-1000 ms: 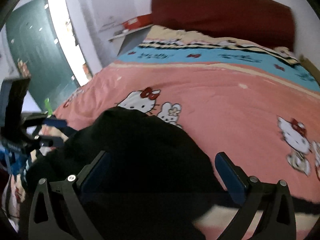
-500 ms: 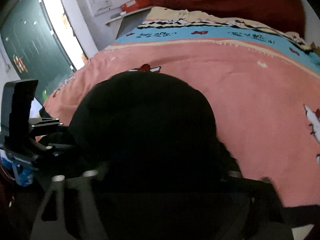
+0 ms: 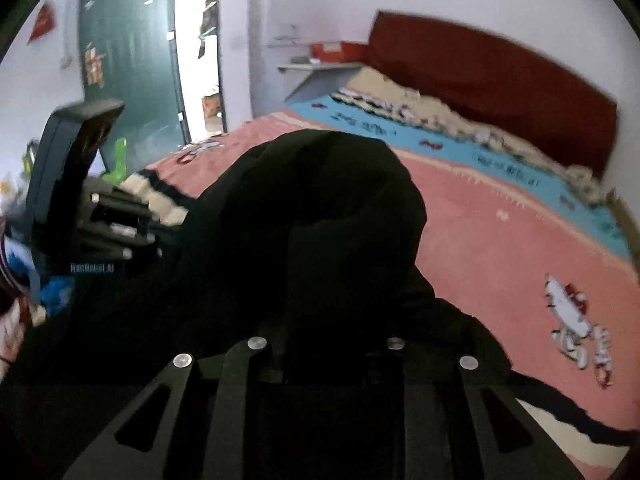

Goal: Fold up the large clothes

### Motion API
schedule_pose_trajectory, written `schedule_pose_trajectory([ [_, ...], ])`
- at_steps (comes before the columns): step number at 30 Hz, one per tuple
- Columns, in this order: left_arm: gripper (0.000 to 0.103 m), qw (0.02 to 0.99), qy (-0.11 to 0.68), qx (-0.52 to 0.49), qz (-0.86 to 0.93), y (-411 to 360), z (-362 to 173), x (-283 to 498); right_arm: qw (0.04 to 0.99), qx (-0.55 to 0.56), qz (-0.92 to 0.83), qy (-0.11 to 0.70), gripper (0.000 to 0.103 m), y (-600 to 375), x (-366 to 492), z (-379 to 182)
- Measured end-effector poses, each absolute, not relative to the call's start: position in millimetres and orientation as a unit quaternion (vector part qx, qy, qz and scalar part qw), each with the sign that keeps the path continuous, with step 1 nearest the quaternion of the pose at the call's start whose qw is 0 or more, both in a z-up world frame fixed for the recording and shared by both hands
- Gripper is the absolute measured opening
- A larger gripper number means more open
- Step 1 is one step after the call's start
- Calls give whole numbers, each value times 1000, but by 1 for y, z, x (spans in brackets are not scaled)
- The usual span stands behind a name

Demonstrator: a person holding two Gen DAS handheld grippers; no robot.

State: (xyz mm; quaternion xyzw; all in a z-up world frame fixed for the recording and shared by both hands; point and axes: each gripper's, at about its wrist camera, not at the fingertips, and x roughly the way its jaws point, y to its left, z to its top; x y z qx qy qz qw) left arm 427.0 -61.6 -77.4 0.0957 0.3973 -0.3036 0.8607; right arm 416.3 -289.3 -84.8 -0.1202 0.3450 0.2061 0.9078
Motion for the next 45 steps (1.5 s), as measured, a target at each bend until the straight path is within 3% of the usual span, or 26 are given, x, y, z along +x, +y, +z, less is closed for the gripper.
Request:
schedule_pose_trajectory([
  [5,0,862,395,102,-300,-58,-87,378,922,-160,154,317,22,-278,358,-110],
  [11,0,857,404,119,-298,-75,-104,372,931,-145,115,314,17,-273,365,-122],
  [20,3,863,396,-10,-315,-47,-84,435,941,-185,85,271,13,-271,390,-128],
  [29,4,889,388,-62,-237,-28,-71,530,917,-363,-28,160,12,-235,436,-153],
  [34,4,887,399,-83,-217,-36,-81,575,920,-361,-48,145,12,-243,466,-148],
  [40,4,859,434,-108,-250,-52,-92,603,917,-384,16,104,12,-227,405,-141],
  [45,4,817,458,-95,-337,-72,-93,574,896,-427,80,89,11,-212,335,-151],
])
